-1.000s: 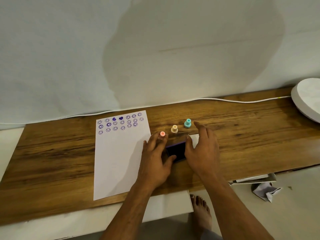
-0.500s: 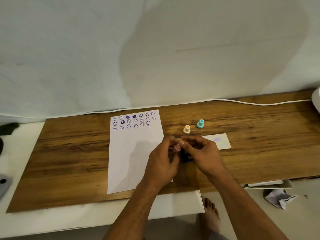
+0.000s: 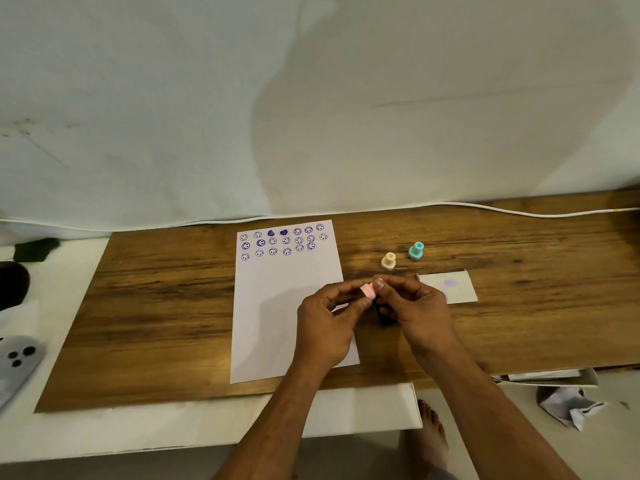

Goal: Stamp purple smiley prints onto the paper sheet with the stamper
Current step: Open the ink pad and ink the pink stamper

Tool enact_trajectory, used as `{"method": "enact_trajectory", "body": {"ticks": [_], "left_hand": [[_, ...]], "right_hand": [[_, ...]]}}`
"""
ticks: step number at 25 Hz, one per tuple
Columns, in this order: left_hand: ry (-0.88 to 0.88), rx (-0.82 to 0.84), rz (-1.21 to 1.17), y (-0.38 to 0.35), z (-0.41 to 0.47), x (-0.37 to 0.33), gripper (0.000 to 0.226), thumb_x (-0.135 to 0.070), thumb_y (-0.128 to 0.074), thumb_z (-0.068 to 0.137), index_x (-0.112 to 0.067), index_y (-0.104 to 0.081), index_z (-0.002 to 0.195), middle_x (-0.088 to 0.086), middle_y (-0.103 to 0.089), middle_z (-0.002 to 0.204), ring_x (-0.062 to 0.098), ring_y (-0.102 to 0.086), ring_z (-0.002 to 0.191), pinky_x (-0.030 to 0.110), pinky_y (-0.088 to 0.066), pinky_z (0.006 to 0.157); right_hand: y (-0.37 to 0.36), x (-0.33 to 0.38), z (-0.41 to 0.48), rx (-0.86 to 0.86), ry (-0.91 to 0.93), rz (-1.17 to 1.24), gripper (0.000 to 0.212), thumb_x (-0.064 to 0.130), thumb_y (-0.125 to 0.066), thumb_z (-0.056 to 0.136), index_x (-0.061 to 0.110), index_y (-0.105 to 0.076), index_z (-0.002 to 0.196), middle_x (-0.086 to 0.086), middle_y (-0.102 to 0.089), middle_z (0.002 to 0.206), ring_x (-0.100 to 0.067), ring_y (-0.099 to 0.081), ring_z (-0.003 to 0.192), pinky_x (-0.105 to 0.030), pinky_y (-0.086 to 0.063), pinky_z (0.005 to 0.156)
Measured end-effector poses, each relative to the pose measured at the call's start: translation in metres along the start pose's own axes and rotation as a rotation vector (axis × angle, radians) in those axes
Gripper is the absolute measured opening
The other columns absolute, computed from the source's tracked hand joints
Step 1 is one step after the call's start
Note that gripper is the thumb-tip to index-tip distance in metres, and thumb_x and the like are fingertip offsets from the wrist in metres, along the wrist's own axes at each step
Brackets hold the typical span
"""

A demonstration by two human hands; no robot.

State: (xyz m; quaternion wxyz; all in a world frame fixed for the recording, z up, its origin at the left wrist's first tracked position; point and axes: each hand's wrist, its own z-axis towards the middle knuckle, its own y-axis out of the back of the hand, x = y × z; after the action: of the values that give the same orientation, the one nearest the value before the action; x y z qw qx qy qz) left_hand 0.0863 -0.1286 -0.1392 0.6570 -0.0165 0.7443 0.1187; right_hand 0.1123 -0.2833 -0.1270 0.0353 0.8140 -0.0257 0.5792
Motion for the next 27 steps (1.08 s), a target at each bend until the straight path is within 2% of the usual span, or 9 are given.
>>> {"method": "enact_trajectory", "body": {"ticks": [7, 10, 12, 15, 17, 19, 21, 24, 27], "left_hand": [[0.071, -0.033, -0.09, 0.0, 0.002, 0.0, 0.023, -0.03, -0.084, 0.084, -0.045, -0.079, 0.1, -0.027, -0.079, 0.101, -0.004, -0.072, 0.101, 0.009, -0.056, 0.078], [0.095, -0.034, -0.12, 0.0, 0.004, 0.002, 0.02, -0.031, -0.084, 0.085, -0.045, -0.08, 0.098, -0.022, -0.08, 0.101, 0.0, -0.073, 0.102, 0.016, -0.059, 0.081], [0.112, -0.049, -0.123, -0.002, 0.006, 0.003, 0.017, -0.033, -0.084, 0.084, -0.045, -0.081, 0.095, -0.021, -0.08, 0.1, 0.001, -0.074, 0.1, 0.019, -0.06, 0.082], [0.169, -0.1, -0.189, -0.001, 0.009, 0.005, 0.018, -0.023, -0.085, 0.084, -0.041, -0.083, 0.086, -0.018, -0.081, 0.094, 0.004, -0.076, 0.095, 0.02, -0.062, 0.078], [0.175, -0.151, -0.191, 0.006, 0.012, 0.01, 0.019, -0.017, -0.085, 0.084, -0.036, -0.083, 0.087, -0.017, -0.082, 0.091, 0.004, -0.076, 0.093, 0.02, -0.062, 0.079], [0.128, -0.188, -0.13, 0.018, 0.016, 0.012, 0.023, -0.016, -0.085, 0.083, -0.038, -0.081, 0.091, -0.021, -0.081, 0.09, -0.002, -0.075, 0.09, 0.011, -0.058, 0.077], [0.099, -0.211, -0.114, 0.028, 0.018, 0.015, 0.027, -0.015, -0.085, 0.083, -0.04, -0.079, 0.094, -0.023, -0.078, 0.093, -0.007, -0.073, 0.09, 0.005, -0.054, 0.072], [0.086, -0.223, -0.098, 0.034, 0.019, 0.019, 0.028, -0.015, -0.084, 0.084, -0.038, -0.078, 0.097, -0.023, -0.076, 0.096, -0.011, -0.072, 0.089, 0.002, -0.051, 0.07], [0.073, -0.217, -0.072, 0.034, 0.019, 0.02, 0.027, -0.016, -0.084, 0.085, -0.037, -0.077, 0.099, -0.024, -0.075, 0.097, -0.013, -0.071, 0.089, 0.001, -0.049, 0.068]], "right_hand": [[-0.002, -0.001, -0.001, 0.009, 0.027, 0.017, 0.017, 0.025, -0.079, 0.085, 0.031, -0.081, 0.101, 0.015, -0.081, 0.095, 0.002, -0.073, 0.091, -0.016, -0.058, 0.064], [-0.002, -0.002, -0.001, 0.015, 0.043, 0.014, 0.019, 0.024, -0.079, 0.085, 0.033, -0.081, 0.102, 0.016, -0.08, 0.096, 0.002, -0.072, 0.093, -0.018, -0.058, 0.067], [-0.003, -0.001, -0.002, 0.015, 0.053, 0.01, 0.022, 0.028, -0.08, 0.082, 0.034, -0.081, 0.103, 0.017, -0.08, 0.098, 0.002, -0.072, 0.097, -0.022, -0.059, 0.075], [-0.006, 0.002, -0.004, -0.014, 0.063, 0.039, 0.028, 0.036, -0.079, 0.074, 0.035, -0.081, 0.102, 0.018, -0.08, 0.1, -0.001, -0.072, 0.101, -0.027, -0.059, 0.083], [-0.003, 0.005, -0.002, -0.061, 0.063, 0.091, 0.028, 0.032, -0.081, 0.076, 0.033, -0.081, 0.104, 0.018, -0.079, 0.103, -0.001, -0.071, 0.103, -0.025, -0.059, 0.083], [0.004, 0.005, 0.002, -0.127, 0.12, -0.06, 0.029, 0.028, -0.083, 0.082, 0.032, -0.08, 0.111, 0.02, -0.077, 0.103, -0.001, -0.069, 0.103, -0.016, -0.057, 0.076], [0.012, 0.003, 0.004, -0.141, 0.194, -0.386, 0.027, 0.031, -0.08, 0.087, 0.035, -0.075, 0.113, 0.023, -0.069, 0.1, -0.005, -0.067, 0.096, -0.013, -0.053, 0.068], [0.015, -0.002, 0.007, -0.089, 0.261, -0.775, 0.017, 0.034, -0.075, 0.093, 0.033, -0.072, 0.11, 0.012, -0.063, 0.097, -0.012, -0.063, 0.096, -0.023, -0.051, 0.074], [0.014, -0.008, 0.005, -0.062, 0.357, -0.931, 0.023, 0.027, -0.07, 0.097, 0.025, -0.072, 0.12, 0.002, -0.071, 0.113, -0.015, -0.06, 0.106, -0.026, -0.047, 0.082]]}}
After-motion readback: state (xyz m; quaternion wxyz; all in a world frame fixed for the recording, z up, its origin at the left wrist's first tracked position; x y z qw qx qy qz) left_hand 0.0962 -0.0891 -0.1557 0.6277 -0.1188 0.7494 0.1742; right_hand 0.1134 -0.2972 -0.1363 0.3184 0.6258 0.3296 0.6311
